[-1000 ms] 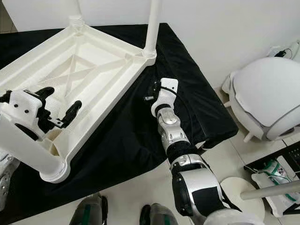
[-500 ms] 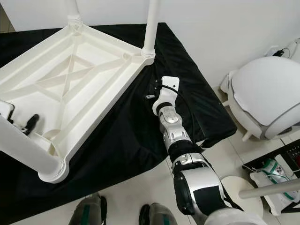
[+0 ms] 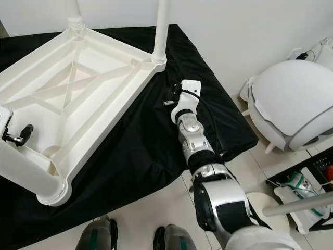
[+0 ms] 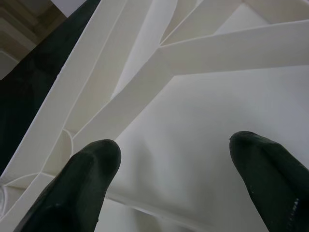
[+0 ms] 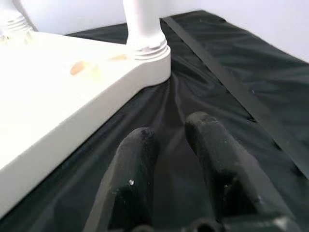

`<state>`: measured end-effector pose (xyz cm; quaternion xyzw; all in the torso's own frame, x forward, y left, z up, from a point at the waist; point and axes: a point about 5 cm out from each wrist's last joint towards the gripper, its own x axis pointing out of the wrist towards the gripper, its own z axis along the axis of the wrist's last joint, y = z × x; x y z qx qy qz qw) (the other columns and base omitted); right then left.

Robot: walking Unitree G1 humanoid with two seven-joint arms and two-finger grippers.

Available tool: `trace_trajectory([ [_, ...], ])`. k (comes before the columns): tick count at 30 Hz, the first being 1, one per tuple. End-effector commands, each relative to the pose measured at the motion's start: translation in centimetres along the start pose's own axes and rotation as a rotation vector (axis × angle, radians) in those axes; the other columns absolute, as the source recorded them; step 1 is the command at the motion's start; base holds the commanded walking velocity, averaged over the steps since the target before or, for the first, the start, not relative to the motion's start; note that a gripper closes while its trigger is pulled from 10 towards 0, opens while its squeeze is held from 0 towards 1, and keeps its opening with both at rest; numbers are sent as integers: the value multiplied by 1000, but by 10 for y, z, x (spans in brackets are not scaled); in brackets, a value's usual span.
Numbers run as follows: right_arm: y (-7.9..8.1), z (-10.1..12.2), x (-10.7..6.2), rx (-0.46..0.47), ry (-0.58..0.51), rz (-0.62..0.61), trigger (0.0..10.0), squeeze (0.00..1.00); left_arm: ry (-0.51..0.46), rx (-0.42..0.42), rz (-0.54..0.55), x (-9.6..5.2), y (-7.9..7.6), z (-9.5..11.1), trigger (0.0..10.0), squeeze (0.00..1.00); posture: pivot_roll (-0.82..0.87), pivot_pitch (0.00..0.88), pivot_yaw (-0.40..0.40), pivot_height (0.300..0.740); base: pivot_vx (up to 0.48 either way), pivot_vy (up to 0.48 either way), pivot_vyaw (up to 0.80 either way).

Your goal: Building children table

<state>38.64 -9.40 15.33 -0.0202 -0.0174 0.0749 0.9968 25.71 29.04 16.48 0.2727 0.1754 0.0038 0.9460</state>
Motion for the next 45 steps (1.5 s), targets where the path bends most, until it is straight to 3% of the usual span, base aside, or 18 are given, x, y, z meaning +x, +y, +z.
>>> trace_trajectory([
  [1, 4, 5, 5, 17, 9, 5, 10000, 0, 105, -14, -133, 0, -27, -19, 10000, 0, 167, 89, -82, 740, 0, 0, 0],
  [4, 6, 7, 7, 20, 12, 12, 10000, 0, 106, -7, -150, -1, -31, -19, 10000, 0, 167, 89, -82, 740, 0, 0, 0],
  [7, 15, 12, 13, 35, 52, 88, 10000, 0, 101, 38, -261, -11, -50, -18, 10000, 0, 185, 92, -98, 740, 0, 0, 0],
  [12, 18, 14, 15, 49, 74, 117, 10000, 0, 88, 53, -331, -18, -62, -15, 10000, 0, 194, 93, -107, 740, 0, 0, 0],
  [18, 20, 16, 17, 38, 92, 86, 10000, 0, 30, 92, -420, -28, -78, -7, 10000, 0, 209, 92, -122, 740, 0, 0, 0],
  [24, 18, 3, 14, 71, 161, 24, 10000, 0, -49, 127, -529, -41, -91, 5, 10000, 0, 217, 91, -115, 740, 0, 0, 0],
  [37, 22, -5, 12, 106, 202, 22, 10000, 0, -85, 127, -544, -38, -92, 18, 10000, 0, 217, 103, -102, 740, 0, 0, 0],
  [45, 40, -3, 12, 159, 231, 93, 10000, 0, -105, 145, -515, -38, -89, 28, 10000, 0, 244, 147, -81, 740, 0, 0, 0],
])
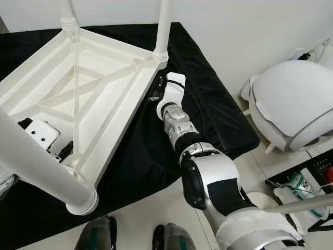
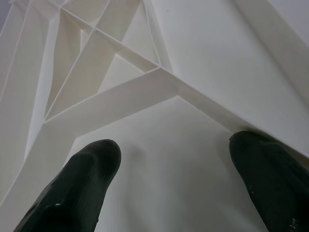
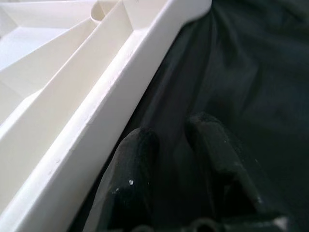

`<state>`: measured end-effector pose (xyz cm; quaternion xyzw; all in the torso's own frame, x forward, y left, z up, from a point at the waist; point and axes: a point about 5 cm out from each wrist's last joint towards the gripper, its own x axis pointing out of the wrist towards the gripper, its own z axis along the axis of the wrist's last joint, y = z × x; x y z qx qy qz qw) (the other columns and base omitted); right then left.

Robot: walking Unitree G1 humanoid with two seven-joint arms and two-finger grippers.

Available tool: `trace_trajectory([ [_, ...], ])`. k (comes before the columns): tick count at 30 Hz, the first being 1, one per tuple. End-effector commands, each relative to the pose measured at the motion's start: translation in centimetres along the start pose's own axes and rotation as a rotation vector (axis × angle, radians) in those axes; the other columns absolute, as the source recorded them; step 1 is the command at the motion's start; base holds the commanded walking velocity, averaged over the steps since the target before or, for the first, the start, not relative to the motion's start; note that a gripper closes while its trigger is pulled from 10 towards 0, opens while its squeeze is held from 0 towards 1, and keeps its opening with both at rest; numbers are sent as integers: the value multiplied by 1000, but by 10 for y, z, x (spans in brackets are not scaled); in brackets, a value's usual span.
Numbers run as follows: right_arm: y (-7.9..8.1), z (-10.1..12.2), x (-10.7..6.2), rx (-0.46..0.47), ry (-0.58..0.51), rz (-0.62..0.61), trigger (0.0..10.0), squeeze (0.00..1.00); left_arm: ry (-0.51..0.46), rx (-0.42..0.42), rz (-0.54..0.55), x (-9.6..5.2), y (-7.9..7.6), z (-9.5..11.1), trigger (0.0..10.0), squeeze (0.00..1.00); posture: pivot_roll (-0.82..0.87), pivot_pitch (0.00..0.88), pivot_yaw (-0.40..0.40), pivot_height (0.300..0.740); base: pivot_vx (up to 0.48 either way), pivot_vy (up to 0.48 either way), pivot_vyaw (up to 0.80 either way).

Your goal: Building children table

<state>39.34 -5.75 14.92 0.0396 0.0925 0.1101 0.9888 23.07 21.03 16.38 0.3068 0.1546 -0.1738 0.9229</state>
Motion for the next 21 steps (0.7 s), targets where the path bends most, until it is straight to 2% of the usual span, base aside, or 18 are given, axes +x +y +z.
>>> trace_trajectory([
  [1, 8, 0, 1, 13, 23, 28, 10000, 0, 6, -5, -198, 0, -19, 1, 10000, 0, 246, 149, -81, 740, 0, 0, 0],
  [7, 15, 3, 2, 14, 15, 57, 10000, 0, 4, -1, -192, -1, -18, 5, 10000, 0, 254, 161, -80, 740, 0, 0, 0],
  [9, 24, 7, 2, 3, 5, 99, 10000, 0, 2, -1, -186, -2, -17, 7, 10000, 0, 260, 168, -82, 740, 0, 0, 0],
  [14, 29, 9, 2, 2, 3, 120, 10000, 0, -1, -1, -182, -3, -16, 9, 10000, 0, 262, 169, -84, 740, 0, 0, 0],
  [21, 51, 21, 3, 4, -31, 235, 10000, 0, -67, -46, -166, -3, -17, 25, 10000, 0, 264, 171, -96, 740, 0, 0, 0],
])
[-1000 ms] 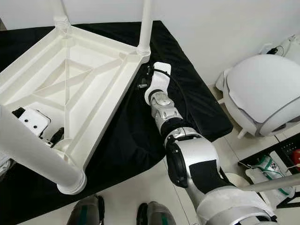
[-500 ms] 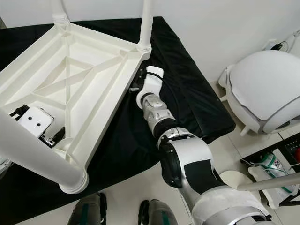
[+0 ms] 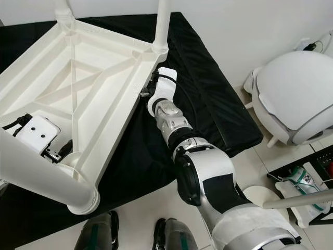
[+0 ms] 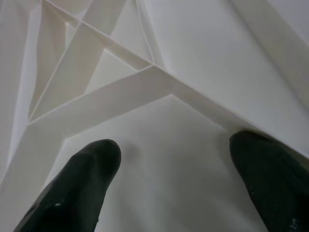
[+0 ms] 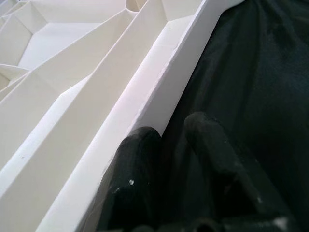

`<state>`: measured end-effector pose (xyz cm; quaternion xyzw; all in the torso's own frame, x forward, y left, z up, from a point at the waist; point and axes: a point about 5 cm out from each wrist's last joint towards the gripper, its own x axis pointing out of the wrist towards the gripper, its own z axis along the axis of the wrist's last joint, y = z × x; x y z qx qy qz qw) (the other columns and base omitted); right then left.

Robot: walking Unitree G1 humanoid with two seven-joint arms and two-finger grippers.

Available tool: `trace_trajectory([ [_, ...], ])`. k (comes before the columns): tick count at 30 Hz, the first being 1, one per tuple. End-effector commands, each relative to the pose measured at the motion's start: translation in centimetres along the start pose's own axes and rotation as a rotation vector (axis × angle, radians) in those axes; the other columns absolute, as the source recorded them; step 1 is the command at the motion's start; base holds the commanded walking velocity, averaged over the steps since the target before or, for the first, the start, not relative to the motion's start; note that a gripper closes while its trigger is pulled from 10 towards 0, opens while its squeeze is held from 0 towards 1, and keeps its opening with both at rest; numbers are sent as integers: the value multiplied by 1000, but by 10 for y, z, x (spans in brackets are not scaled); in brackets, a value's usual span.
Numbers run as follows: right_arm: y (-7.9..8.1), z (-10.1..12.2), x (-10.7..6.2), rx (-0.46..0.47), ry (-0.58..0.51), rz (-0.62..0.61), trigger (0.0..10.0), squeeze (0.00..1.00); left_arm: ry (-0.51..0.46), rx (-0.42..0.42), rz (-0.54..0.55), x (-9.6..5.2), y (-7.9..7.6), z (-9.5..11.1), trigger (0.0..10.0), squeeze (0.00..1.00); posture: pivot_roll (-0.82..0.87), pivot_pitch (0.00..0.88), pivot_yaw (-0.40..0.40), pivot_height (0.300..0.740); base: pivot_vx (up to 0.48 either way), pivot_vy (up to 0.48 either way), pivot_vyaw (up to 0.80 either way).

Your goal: Building children table

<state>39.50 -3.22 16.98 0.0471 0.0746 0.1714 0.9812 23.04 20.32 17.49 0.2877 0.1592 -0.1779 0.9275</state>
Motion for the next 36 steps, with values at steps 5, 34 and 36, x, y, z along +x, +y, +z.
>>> trace_trajectory([
  [5, 34, 8, 3, -18, -19, 168, 10000, 0, -105, -32, -167, 0, -22, 21, 10000, 0, 261, 163, -110, 740, 0, 0, 0],
  [34, 9, 25, 1, -79, -156, 121, 10000, 0, -223, -132, 72, 25, 5, 50, 10000, 0, 187, 126, -103, 740, 0, 0, 0],
  [36, -2, 24, -1, -61, -170, 111, 10000, 235, -223, -166, 103, 29, 9, 49, 10000, 20, 173, 120, -98, 740, 0, 0, 0],
])
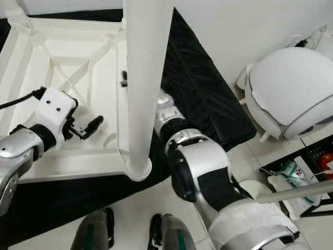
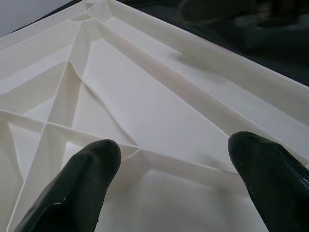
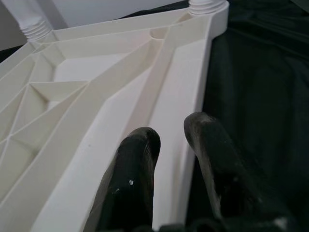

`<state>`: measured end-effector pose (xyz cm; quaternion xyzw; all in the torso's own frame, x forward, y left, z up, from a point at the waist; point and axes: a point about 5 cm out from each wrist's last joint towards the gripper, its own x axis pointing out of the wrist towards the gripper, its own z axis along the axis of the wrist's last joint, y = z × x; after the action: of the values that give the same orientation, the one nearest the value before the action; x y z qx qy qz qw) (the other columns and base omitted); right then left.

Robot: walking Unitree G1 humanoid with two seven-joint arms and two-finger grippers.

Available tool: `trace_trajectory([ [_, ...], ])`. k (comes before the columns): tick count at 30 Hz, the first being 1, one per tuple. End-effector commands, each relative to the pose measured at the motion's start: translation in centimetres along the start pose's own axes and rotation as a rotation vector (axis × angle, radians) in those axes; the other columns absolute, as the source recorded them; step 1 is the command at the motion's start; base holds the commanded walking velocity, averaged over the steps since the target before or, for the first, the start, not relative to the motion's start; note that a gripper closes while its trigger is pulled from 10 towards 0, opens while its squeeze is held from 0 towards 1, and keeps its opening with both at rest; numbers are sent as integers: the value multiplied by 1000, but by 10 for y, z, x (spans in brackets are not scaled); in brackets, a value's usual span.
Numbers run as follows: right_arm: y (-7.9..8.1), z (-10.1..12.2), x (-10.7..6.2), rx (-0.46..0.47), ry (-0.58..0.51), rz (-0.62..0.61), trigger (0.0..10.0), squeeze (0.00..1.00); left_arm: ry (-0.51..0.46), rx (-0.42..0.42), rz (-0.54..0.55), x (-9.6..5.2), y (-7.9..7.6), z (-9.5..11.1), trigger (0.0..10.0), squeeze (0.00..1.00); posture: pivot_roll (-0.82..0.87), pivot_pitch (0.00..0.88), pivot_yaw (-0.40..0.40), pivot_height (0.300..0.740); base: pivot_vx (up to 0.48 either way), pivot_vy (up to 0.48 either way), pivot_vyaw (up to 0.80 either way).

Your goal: Building children table

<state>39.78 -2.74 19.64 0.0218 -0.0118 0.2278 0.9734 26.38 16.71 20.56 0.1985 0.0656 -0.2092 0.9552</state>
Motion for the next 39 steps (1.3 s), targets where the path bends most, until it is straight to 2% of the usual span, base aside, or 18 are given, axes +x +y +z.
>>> trace_trajectory([
  [1, -8, -3, -3, 25, -16, -9, 10000, 235, 1, -12, 128, 2, 9, -2, 10000, 20, 173, 120, -98, 740, 0, 0, 0],
  [2, -14, -4, -6, 35, -26, -15, 10000, 1000, 0, -34, 150, 4, 12, -3, 10000, 984, 170, 118, -96, 740, 0, 0, 0],
  [5, -23, -6, -10, 44, -52, -15, 10000, 1000, 2, -68, 174, 8, 16, -5, 10000, 1000, 166, 116, -94, 740, 0, 0, 0],
  [7, -41, -10, -22, 36, -109, -13, 10000, 1000, -24, -100, 195, 9, 22, -4, 10000, 1000, 154, 111, -93, 740, 0, 0, 0],
  [8, -41, -10, -22, 36, -109, -13, 10000, 1000, -24, -100, 195, 9, 22, -4, 10000, 1000, 154, 111, -93, 740, 0, 0, 0],
  [10, -57, -16, -35, 29, -157, -21, 10000, 1000, -30, -92, 207, 8, 24, -6, 10000, 1000, 148, 108, -93, 740, 0, 0, 0],
  [11, -57, -16, -35, 29, -157, -21, 10000, 1000, -30, -92, 207, 8, 24, -6, 10000, 1000, 148, 108, -93, 740, 0, 0, 0],
  [13, -66, -21, -48, 36, -204, 19, 10000, 1000, -39, -90, 192, 4, 24, -9, 10000, 1000, 137, 100, -87, 740, 0, 0, 0],
  [17, -69, -23, -56, 41, -227, 51, 10000, 1000, -41, -74, 194, 1, 26, -11, 10000, 1000, 131, 94, -81, 740, 0, 0, 0],
  [18, -71, -28, -74, 12, -256, 102, 10000, 1000, -56, -49, 209, -7, 32, -13, 10000, 1000, 108, 76, -63, 740, 0, 0, 0],
  [19, -71, -28, -83, 8, -278, 107, 10000, 1000, -54, -34, 227, -10, 35, -16, 10000, 1000, 100, 66, -57, 740, 0, 0, 0],
  [23, -70, -28, -89, 9, -293, 111, 10000, 1000, -50, -35, 250, -12, 38, -19, 10000, 1000, 100, 66, -57, 740, 0, 0, 0],
  [25, -68, -27, -97, -23, -317, 110, 10000, 1000, -45, -31, 267, -12, 40, -22, 10000, 969, 95, 58, -52, 740, 0, 0, 0],
  [26, -65, -25, -105, -37, -348, 114, 10000, 0, -35, -10, 290, -13, 40, -25, 10000, 0, 84, 49, -44, 740, 0, 0, 0],
  [27, -61, -23, -115, -74, -368, 132, 10000, 0, -37, -20, 301, -13, 40, -27, 10000, 0, 74, 46, -36, 740, 0, 0, 0],
  [31, -57, -24, -123, -87, -358, 191, 10000, 0, -43, -32, 304, -14, 40, -28, 10000, 0, 66, 46, -30, 740, 0, 0, 0],
  [34, -51, -23, -145, -91, -299, 378, 10000, 0, -58, -74, 277, -14, 36, -32, 10000, 0, 52, 51, -24, 740, 0, 0, 0],
  [39, -50, -16, -161, -69, -244, 510, 10000, 0, -69, -81, 259, -12, 35, -33, 10000, 0, 51, 55, -23, 740, 0, 0, 0],
])
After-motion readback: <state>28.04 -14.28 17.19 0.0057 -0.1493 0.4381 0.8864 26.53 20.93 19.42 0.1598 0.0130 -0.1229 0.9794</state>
